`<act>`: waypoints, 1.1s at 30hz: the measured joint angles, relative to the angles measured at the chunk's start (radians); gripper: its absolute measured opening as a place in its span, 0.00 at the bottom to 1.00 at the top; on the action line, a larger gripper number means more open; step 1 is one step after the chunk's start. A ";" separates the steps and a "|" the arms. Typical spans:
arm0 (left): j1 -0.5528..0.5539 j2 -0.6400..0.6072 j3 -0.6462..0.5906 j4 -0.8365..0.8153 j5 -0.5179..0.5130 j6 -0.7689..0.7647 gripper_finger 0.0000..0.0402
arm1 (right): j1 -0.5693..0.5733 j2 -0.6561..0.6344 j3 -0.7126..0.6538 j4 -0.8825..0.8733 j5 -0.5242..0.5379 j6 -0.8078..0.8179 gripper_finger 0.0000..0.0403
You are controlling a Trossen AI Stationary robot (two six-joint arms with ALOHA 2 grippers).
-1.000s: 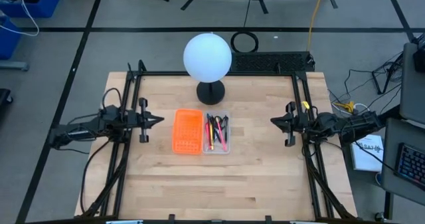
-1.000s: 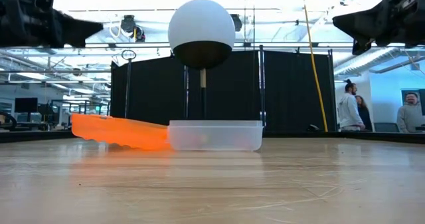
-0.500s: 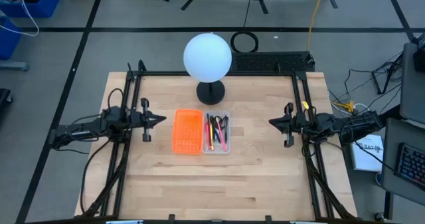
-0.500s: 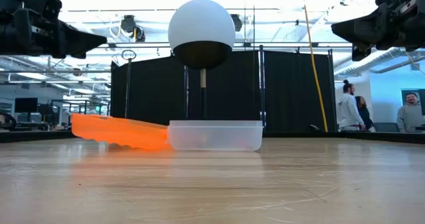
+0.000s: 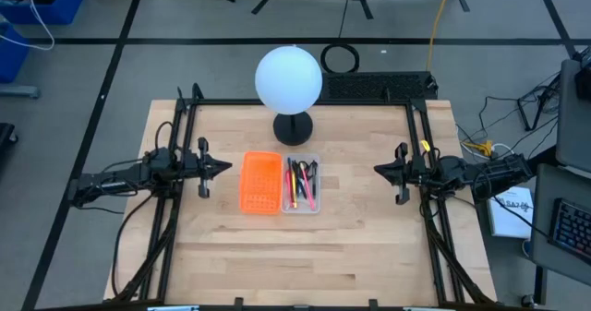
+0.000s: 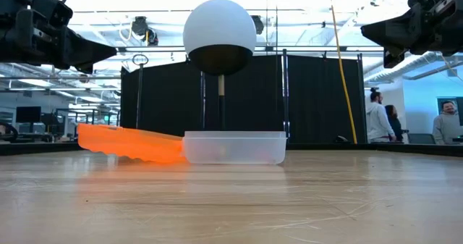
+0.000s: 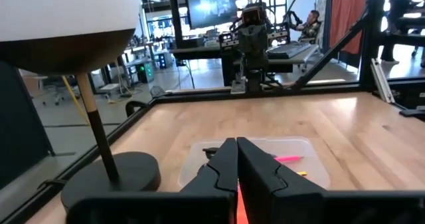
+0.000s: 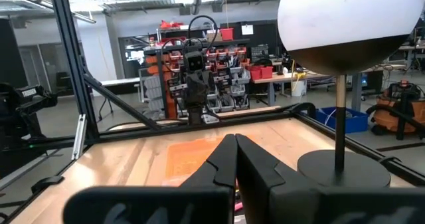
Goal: Pick & place school supplies into a supply box
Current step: Return to Home Position
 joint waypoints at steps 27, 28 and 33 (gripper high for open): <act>0.000 0.000 0.000 0.001 0.000 0.000 0.14 | 0.000 0.000 0.000 0.000 -0.001 0.000 0.00; 0.000 0.000 0.000 0.001 0.000 0.000 0.14 | 0.000 0.000 0.000 0.000 -0.001 0.000 0.00; 0.000 0.000 0.000 0.001 0.000 0.000 0.14 | 0.000 0.000 0.000 0.000 -0.001 0.000 0.00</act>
